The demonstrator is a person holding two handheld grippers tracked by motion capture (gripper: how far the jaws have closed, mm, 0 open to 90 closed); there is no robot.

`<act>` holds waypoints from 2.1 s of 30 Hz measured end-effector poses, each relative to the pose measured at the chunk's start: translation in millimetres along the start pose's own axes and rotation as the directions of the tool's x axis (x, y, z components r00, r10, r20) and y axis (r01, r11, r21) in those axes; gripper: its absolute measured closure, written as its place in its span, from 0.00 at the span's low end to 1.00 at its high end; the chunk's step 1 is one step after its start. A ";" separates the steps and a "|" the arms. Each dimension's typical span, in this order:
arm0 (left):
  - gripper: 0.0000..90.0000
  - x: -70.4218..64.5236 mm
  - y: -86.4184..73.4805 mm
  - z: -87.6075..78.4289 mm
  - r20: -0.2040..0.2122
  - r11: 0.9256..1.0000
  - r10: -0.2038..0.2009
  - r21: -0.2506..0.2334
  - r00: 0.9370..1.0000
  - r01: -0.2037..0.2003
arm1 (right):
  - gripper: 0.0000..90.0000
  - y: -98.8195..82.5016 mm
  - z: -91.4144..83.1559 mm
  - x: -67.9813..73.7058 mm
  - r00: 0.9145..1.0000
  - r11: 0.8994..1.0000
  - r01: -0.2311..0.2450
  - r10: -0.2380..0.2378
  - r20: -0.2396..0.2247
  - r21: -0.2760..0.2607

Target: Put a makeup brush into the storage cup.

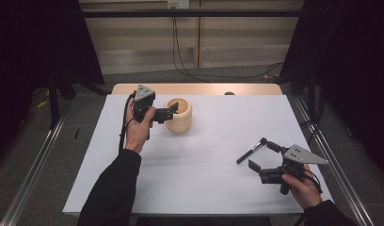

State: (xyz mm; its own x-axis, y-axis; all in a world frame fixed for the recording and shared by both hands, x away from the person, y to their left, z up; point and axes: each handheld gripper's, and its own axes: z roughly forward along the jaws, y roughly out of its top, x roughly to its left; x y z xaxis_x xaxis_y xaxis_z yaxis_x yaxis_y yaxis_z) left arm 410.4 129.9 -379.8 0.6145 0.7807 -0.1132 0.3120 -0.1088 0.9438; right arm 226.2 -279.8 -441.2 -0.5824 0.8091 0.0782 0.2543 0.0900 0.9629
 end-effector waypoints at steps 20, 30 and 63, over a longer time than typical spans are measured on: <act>0.01 2.7 -20.0 -41.9 -0.036 0.997 -0.017 -0.072 0.999 0.014 | 0.00 0.2 -0.9 -1.4 1.000 1.000 -0.016 0.016 0.012 -0.001; 0.02 -8.8 -33.0 -64.7 -0.015 0.996 0.017 -0.083 1.000 -0.018 | 0.00 0.4 -2.1 -2.4 1.000 1.000 -0.019 0.019 0.016 -0.004; 0.01 -31.4 -89.4 -122.7 -0.017 0.997 0.007 -0.076 1.000 -0.008 | 0.00 -1.2 -5.1 -1.8 0.999 0.999 -0.032 0.032 0.035 -0.002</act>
State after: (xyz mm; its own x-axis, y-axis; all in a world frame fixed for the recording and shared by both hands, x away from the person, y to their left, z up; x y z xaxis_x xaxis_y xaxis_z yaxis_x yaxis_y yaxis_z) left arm 274.3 190.7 -422.5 0.6045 0.7901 -0.1017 0.2514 -0.0681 0.9655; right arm 223.0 -284.3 -441.2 -0.5465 0.8314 0.1001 0.2717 0.0630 0.9603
